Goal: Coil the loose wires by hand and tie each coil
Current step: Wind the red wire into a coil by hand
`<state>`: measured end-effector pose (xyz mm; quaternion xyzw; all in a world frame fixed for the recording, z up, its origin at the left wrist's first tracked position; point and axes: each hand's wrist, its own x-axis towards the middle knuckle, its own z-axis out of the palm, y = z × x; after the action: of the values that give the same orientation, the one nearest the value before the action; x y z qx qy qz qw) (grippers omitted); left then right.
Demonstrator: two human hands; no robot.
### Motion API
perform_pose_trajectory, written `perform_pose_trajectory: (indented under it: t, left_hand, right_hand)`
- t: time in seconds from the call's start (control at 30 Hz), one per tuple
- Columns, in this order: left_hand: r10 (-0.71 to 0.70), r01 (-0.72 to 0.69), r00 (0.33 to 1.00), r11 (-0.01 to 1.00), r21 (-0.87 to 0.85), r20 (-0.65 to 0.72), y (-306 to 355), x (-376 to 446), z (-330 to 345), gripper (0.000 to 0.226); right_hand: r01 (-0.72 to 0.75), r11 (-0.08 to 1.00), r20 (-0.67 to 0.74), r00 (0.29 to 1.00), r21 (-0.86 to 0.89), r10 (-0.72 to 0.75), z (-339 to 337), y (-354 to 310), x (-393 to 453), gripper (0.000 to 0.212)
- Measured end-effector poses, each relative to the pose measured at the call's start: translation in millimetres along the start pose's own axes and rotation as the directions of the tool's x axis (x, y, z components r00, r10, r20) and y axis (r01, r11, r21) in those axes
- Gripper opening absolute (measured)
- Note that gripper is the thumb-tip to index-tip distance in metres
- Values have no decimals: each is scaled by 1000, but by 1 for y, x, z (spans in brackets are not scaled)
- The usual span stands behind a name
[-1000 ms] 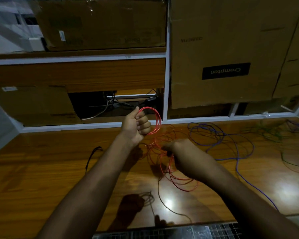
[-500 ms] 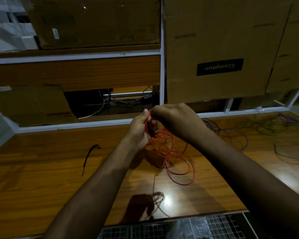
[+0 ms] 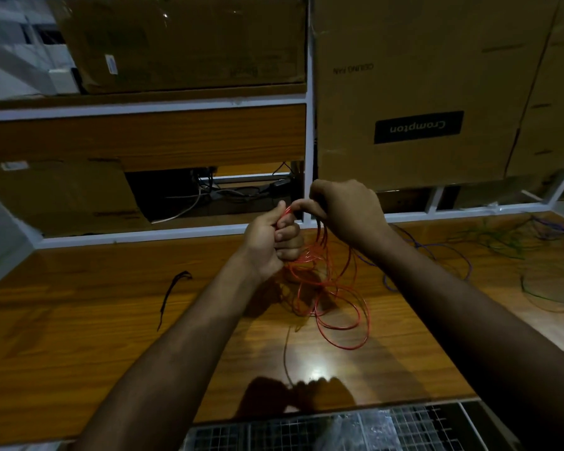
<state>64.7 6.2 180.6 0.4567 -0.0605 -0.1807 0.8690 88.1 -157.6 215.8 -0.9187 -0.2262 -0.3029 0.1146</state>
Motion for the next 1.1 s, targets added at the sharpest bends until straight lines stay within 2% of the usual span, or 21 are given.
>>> perform_pose_trajectory:
  t: [0.03, 0.1, 0.17, 0.2, 0.27, 0.37, 0.43, 0.47, 0.57, 0.63, 0.7, 0.77, 0.83, 0.93, 1.1]
  left_hand:
    - [-4, 4, 1000, 1000, 16, -1, 1, -1, 0, 55]
    - [4, -4, 1000, 999, 33, -6, 3, 0, -3, 54]
    - [8, -8, 1000, 1000, -3, -3, 7, 0, -6, 56]
    - [6, -6, 1000, 999, -36, -3, 10, -1, -8, 57]
    - [13, -14, 1000, 995, -104, -4, 17, -2, -15, 58]
    - [49, -52, 999, 982, -182, -20, 28, -4, -23, 58]
    - [64, -69, 997, 977, -202, -32, 31, -4, -24, 58]
    - [69, -74, 997, 976, -207, -32, 31, -3, -24, 58]
    - [75, -78, 997, 970, -230, -19, 27, 2, -23, 58]
    - [80, -81, 997, 968, -237, -16, 25, 5, -21, 58]
    - [87, -90, 996, 966, -242, -26, 25, 8, -19, 59]
    - [100, -109, 994, 965, -239, -47, 28, 10, -18, 60]
    - [114, -126, 991, 971, -205, -74, 28, 10, -19, 60]
    - [107, -122, 987, 983, -136, -118, 17, 10, -18, 56]
    - [108, -132, 976, 984, -120, -187, 1, 10, -18, 50]
  right_hand:
    - [-33, 997, 37, 999, 63, 31, 1, 2, 0, 57]
    - [-145, 928, 188, 979, 344, 83, 1, 7, 1, 58]
    - [-323, 711, 385, 919, 624, 80, -4, 17, 1, 61]
    - [-408, 600, 471, 880, 688, 58, -7, 25, -2, 61]
    - [-579, 384, 629, 777, 720, -9, -3, 52, -13, 47]
    - [-787, 0, 776, 608, 617, -168, 14, 89, -41, 18]
    - [-823, -164, 805, 567, 544, -173, 27, 97, -65, 25]
    - [-821, -182, 815, 565, 541, -128, 35, 96, -75, 28]
    - [-788, -25, 784, 608, 615, 120, 53, 69, -92, 26]
    - [-744, -2, 721, 648, 669, 246, 61, 46, -95, 25]
    - [-724, -60, 698, 636, 687, 328, 66, 28, -96, 24]
    - [-725, -79, 700, 623, 685, 350, 66, 15, -97, 27]
    - [-710, -112, 692, 619, 695, 370, 63, 6, -97, 30]
    - [-651, -188, 646, 590, 736, 484, 52, -4, -89, 38]
    - [-316, -463, 549, 624, 828, 556, 29, -6, -78, 40]
